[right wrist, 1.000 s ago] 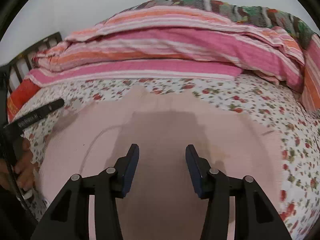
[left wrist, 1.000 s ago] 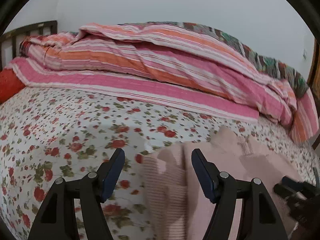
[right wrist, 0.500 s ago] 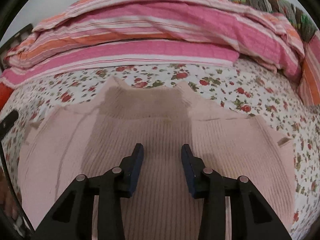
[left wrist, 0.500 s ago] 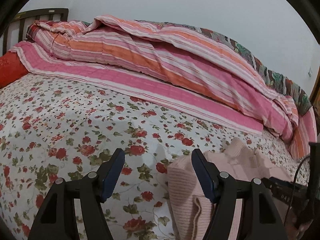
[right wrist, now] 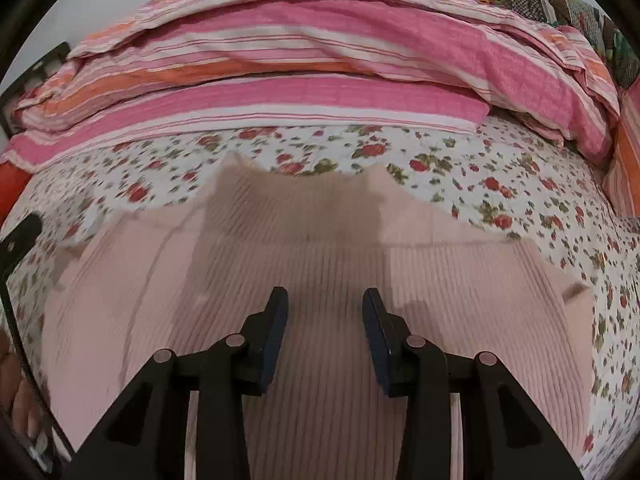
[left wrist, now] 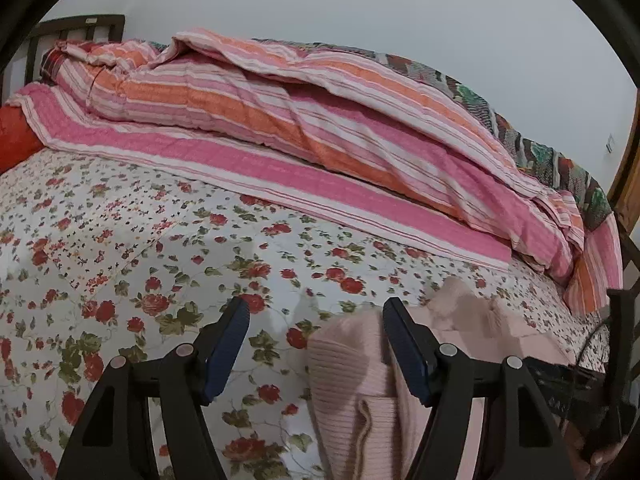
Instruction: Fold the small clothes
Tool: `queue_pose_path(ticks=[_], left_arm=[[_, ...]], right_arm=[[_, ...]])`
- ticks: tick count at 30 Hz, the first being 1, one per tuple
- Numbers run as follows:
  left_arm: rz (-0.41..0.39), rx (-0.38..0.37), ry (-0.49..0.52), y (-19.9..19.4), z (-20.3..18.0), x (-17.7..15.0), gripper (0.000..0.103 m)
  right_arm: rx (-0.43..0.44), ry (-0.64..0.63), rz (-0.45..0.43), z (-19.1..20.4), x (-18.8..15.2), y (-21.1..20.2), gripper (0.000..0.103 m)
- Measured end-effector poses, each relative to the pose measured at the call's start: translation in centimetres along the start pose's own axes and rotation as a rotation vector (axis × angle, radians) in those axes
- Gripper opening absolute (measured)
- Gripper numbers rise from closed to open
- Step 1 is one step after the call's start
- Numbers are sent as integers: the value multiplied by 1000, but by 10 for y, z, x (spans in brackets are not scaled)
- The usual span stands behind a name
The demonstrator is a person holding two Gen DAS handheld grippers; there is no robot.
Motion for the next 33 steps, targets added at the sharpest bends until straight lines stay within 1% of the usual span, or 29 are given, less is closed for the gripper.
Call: queue_pose_path(ticks=[3, 7, 11, 17, 19, 21, 23, 25, 27, 29, 33], left_arm=[[-6, -7, 4, -8, -6, 1, 67], [-14, -2, 14, -25, -15, -1, 67], [-31, -13, 34, -38, -23, -10, 67], [11, -5, 42, -38, -26, -36, 67], [26, -31, 35, -40, -26, -44, 67], [43, -78, 11, -45, -24, -54, 67], [61, -127, -27, -51, -19, -65, 67], [81, -170, -57, -56, -16, -79, 67], [98, -191, -73, -61, -14, -91, 67], [118, -201, -87, -66, -12, -105, 67], [134, -226, -100, -74, -10, -123, 68]], right_arm=[[11, -27, -28, 2, -15, -20, 39], [64, -53, -31, 3, -40, -43, 39], [57, -88, -57, 2, -66, -59, 39], [61, -123, -79, 2, -99, -77, 39], [66, -124, -67, 1, -109, -78, 39], [76, -118, -50, -1, -117, -77, 39], [79, -118, -50, -3, -125, -79, 39], [100, -124, -53, -5, -131, -84, 39], [132, -128, -64, -8, -133, -91, 39], [171, -132, -94, -11, -134, -100, 39], [192, -124, -154, -25, -128, -112, 39]])
Point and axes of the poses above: each gripper's, at about its wrist camera, not at the fingertips, and y roughly the way its jaws point, z to its left, x to its top, the point moved 2 cm from there along y, roughly the way its jaws point, and after that the axes turned 7 degrees about y, right-handed, at the moved point
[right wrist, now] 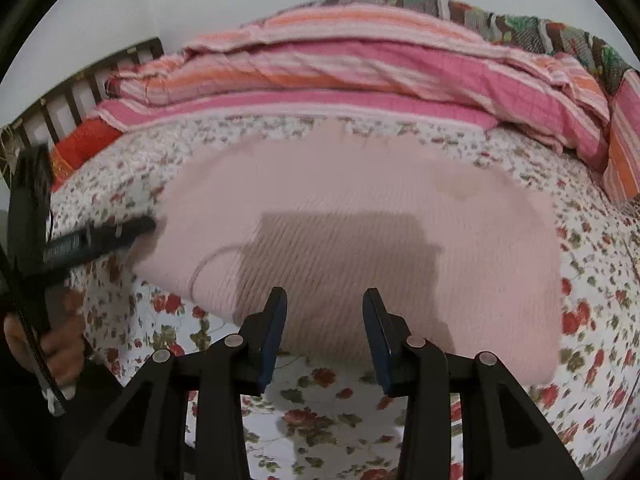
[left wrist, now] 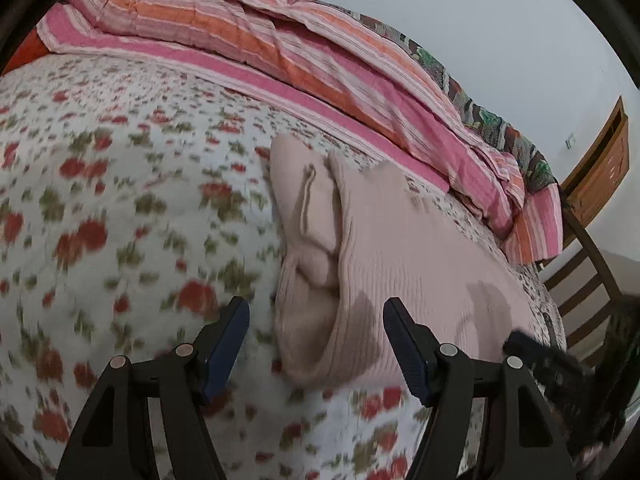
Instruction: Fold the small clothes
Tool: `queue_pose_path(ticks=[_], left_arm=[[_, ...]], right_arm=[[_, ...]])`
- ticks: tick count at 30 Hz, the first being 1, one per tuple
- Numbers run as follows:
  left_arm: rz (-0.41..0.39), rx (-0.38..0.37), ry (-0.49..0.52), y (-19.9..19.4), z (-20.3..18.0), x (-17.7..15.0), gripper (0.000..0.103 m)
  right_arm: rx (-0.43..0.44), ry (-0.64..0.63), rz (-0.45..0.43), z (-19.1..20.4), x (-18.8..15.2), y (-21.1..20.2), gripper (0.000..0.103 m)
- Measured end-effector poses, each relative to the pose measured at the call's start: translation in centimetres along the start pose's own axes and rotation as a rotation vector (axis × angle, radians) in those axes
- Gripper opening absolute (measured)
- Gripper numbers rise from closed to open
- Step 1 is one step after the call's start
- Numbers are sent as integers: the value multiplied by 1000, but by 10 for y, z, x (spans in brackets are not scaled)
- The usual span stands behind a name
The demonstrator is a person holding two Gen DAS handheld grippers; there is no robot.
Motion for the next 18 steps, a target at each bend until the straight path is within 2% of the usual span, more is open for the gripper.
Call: queue_pose_path(ticks=[5, 9, 14, 18], left_arm=[[16, 6, 5, 8, -1, -3, 69], [19, -5, -17, 23, -2, 4, 69], [6, -4, -65, 33, -2, 12, 70], [-15, -11, -65, 31, -4, 18, 69]], right_arm=[[-1, 66, -54, -33, 25, 0, 39], [52, 169, -61, -61, 33, 5, 39], [73, 192, -54, -83, 38, 15, 39], [59, 204, -117, -103, 44, 4, 39]])
Point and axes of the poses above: each gripper's, at about its wrist camera, not at the fingertips, and y roughly the way its jaws point, z to its left, x to its top, the point moved 2 cm from there along y, roughly the way its jaws point, and after that the axes turned 7 degrees about y, right-handed, at the moved point
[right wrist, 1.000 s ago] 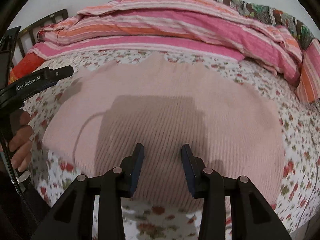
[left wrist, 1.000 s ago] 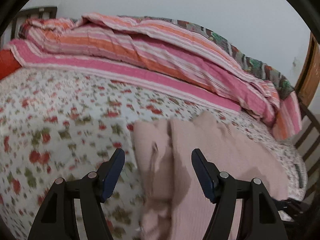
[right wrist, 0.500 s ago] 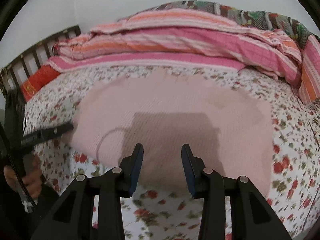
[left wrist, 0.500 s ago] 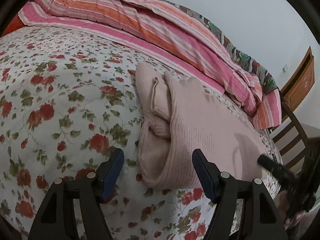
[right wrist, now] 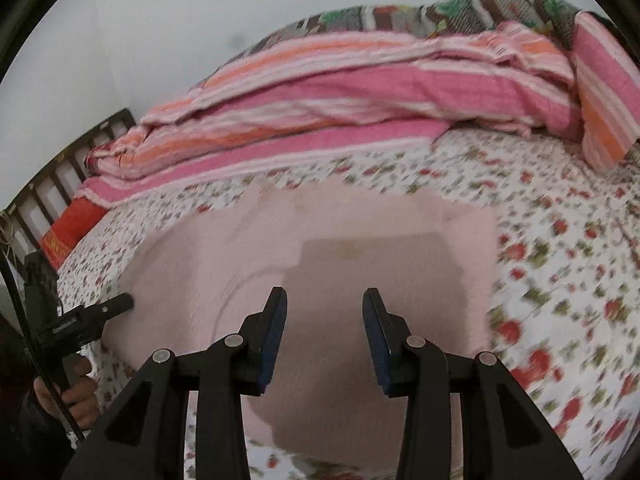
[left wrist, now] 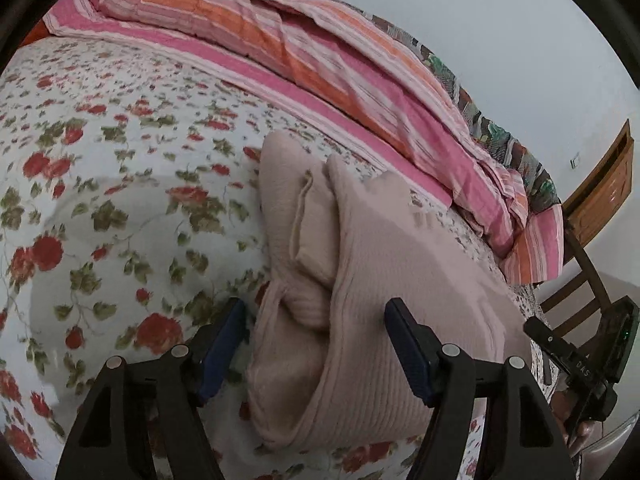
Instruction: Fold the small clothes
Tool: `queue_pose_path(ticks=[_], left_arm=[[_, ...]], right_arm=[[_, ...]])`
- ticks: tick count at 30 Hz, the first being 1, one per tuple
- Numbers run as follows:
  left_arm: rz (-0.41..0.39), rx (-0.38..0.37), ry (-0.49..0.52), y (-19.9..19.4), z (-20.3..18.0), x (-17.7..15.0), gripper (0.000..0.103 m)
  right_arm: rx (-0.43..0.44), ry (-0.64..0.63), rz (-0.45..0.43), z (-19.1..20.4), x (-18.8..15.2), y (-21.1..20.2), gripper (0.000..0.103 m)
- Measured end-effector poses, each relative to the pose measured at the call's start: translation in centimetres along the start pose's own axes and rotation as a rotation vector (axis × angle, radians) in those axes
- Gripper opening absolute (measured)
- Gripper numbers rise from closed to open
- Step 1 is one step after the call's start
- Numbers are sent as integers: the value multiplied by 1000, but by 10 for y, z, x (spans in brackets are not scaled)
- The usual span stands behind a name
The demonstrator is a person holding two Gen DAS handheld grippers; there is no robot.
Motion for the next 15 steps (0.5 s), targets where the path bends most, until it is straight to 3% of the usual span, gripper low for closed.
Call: queue_pose_path(ticks=[2, 4, 7, 15], left_arm=[[-9, 14, 22, 0, -4, 2, 67], [-30, 33, 57, -2, -11, 5, 58], [0, 50, 81, 8, -15, 12, 58], [18, 41, 45, 31, -10, 22, 64]], right_arm=[[18, 44, -24, -15, 2, -4, 39], [35, 91, -22, -28, 1, -3, 39], [53, 123, -2, -37, -4, 0, 39], [-32, -40, -74, -18, -15, -16, 39]])
Point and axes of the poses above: each gripper's, at about its wrist camera, not at the fingertips, and y roughly the way its jaws point, z to its left, x to its top, the point moved 2 cm from there along y, roughly the way its jaws point, and after that the axes turned 7 degrees about y, right-handed, at the moved point
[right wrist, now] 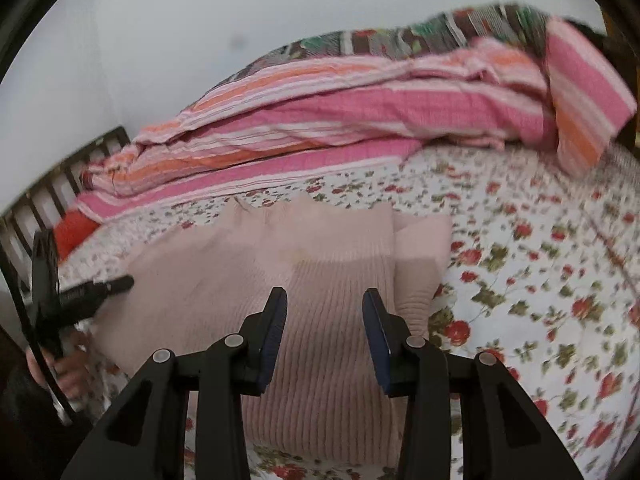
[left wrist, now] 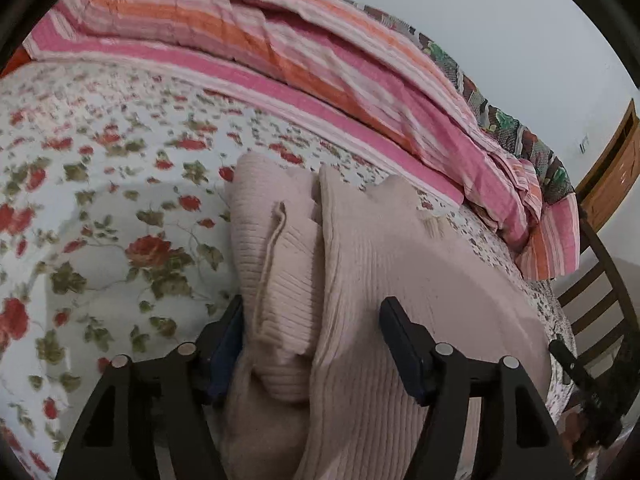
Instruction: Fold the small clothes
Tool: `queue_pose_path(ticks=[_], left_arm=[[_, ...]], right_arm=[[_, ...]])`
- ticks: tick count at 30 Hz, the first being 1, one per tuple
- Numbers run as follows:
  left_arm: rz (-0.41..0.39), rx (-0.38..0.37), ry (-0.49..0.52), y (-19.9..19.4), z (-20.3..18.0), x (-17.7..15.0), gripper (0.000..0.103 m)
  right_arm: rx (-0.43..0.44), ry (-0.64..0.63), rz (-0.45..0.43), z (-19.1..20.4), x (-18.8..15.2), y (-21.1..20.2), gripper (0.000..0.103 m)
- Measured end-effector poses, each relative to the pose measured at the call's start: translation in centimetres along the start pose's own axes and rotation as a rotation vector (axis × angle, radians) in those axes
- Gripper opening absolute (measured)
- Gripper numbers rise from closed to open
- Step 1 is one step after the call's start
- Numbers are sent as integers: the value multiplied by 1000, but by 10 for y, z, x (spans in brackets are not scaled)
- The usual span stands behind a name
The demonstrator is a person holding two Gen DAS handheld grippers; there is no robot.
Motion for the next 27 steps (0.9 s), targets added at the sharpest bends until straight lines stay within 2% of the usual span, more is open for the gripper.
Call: queue_pose_path(ticks=[3, 7, 11, 12, 14, 16, 21, 24, 27], left_arm=[[12, -30, -12, -3, -2, -5, 64], [21, -81, -6, -10, -4, -12, 64], [48, -112, -87, 1, 5, -1, 63], [53, -114, -110, 2, 7, 2, 61], [62, -90, -137, 4, 7, 5, 38], [61, -90, -141, 2, 3, 7, 29], [0, -55, -112, -16, -29, 20, 24], [-40, -72, -111, -29, -59, 34, 24], [-56, -42, -52, -35, -102, 43, 23]], right_arm=[[3, -1, 4, -2, -2, -2, 39], [58, 80, 23, -16, 1, -3, 39], [83, 136, 21, -28, 4, -6, 39], [77, 139, 17, -29, 5, -7, 39], [64, 146, 6, -33, 7, -11, 39], [63, 164, -11, -41, 10, -17, 39], [38, 202, -59, -63, 14, -26, 39], [21, 238, -72, -81, 15, -26, 39], [23, 289, -82, -101, 16, -28, 39]])
Point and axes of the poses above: each gripper's, at about its wrist camera, not at the fingertips, and y roughly the way its jaws point, z to its left, x to its top, the point moved 2 cm from there along y, roughly the way its jaws point, and after that the axes turned 7 degrees about y, right-handed, at the moved point
